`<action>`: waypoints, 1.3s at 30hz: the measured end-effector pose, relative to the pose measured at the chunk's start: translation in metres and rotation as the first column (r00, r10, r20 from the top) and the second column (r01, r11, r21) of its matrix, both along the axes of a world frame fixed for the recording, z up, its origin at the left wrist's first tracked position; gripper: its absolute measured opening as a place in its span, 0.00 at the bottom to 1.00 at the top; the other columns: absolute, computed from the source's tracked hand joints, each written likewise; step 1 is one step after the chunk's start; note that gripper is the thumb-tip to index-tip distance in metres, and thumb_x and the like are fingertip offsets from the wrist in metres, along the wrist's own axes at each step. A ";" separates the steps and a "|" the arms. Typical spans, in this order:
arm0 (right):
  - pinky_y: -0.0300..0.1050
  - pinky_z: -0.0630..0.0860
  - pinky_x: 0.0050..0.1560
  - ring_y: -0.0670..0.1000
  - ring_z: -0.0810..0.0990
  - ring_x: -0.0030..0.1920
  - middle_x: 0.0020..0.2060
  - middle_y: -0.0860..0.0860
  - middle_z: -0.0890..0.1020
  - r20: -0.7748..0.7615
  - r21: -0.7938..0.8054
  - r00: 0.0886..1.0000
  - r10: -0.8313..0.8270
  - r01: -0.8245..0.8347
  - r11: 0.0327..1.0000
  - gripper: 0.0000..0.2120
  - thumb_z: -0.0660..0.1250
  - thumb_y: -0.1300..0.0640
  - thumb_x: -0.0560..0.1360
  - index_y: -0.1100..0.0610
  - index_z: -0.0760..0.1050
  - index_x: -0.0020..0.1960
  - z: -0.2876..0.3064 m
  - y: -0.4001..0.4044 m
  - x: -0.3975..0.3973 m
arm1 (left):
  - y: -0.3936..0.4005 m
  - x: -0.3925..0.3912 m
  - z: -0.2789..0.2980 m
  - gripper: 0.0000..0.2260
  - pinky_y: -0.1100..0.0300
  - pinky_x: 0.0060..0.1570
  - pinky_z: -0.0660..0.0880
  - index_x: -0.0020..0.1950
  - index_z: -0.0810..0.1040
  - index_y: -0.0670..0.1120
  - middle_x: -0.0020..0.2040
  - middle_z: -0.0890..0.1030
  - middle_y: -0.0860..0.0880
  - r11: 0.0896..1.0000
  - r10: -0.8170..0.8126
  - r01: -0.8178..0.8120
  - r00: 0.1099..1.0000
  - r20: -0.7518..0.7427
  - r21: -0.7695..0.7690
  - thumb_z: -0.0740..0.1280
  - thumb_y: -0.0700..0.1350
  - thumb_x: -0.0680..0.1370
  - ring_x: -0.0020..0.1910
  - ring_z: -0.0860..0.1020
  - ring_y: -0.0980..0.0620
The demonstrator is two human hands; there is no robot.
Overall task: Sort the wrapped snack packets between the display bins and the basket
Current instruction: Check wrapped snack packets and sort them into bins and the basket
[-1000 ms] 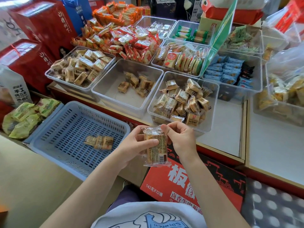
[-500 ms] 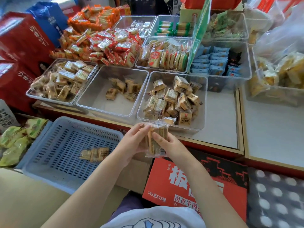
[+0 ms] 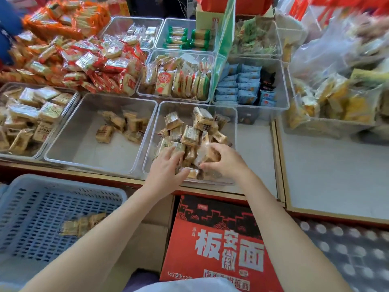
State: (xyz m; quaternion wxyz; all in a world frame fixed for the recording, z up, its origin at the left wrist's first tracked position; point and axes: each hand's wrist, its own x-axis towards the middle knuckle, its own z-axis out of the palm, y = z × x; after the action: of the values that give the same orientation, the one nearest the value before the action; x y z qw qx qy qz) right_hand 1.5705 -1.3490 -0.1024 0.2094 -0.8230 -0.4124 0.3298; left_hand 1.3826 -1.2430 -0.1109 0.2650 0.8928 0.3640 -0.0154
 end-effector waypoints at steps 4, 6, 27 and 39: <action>0.56 0.71 0.70 0.56 0.70 0.68 0.67 0.53 0.68 -0.001 -0.093 1.000 -0.012 0.012 0.996 0.39 0.75 0.36 0.70 0.47 0.67 0.76 -0.031 0.006 0.002 | 0.018 0.007 -0.036 0.40 0.47 0.77 0.31 0.84 0.46 0.58 0.84 0.40 0.48 0.966 -0.088 0.119 0.986 -0.139 0.230 0.54 0.73 0.77 0.81 0.33 0.46; 0.55 0.68 0.72 0.56 0.68 0.70 0.69 0.53 0.66 0.100 0.027 0.992 -0.074 0.071 0.997 0.39 0.72 0.33 0.71 0.47 0.65 0.76 -0.044 0.003 -0.004 | 0.030 -0.002 -0.047 0.44 0.44 0.78 0.31 0.83 0.39 0.59 0.83 0.35 0.47 0.948 -0.083 0.124 0.986 -0.148 0.293 0.50 0.77 0.73 0.80 0.30 0.45; 0.59 0.38 0.80 0.54 0.40 0.82 0.83 0.54 0.45 0.310 -0.137 0.949 0.063 -0.021 0.990 0.47 0.55 0.25 0.75 0.47 0.42 0.83 -0.053 0.007 -0.029 | 0.048 -0.017 -0.066 0.48 0.43 0.79 0.36 0.79 0.29 0.61 0.83 0.36 0.43 0.981 -0.095 0.126 0.974 -0.204 0.146 0.35 0.84 0.65 0.83 0.44 0.47; 0.48 0.67 0.68 0.55 0.72 0.66 0.62 0.55 0.76 0.245 0.252 0.961 0.131 -0.194 0.948 0.23 0.63 0.43 0.81 0.60 0.74 0.65 -0.005 0.193 -0.139 | 0.186 -0.158 -0.030 0.32 0.45 0.79 0.53 0.80 0.62 0.44 0.79 0.65 0.42 0.941 0.184 -0.229 0.965 0.189 0.250 0.67 0.54 0.80 0.80 0.59 0.42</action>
State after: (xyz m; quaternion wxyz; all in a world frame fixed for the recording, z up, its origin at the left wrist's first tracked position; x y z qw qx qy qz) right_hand 1.4313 -1.1562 -0.1069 0.2447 -0.7812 -0.5418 0.1906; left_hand 1.2244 -1.0571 -0.1405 0.1697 0.8756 0.4317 0.1350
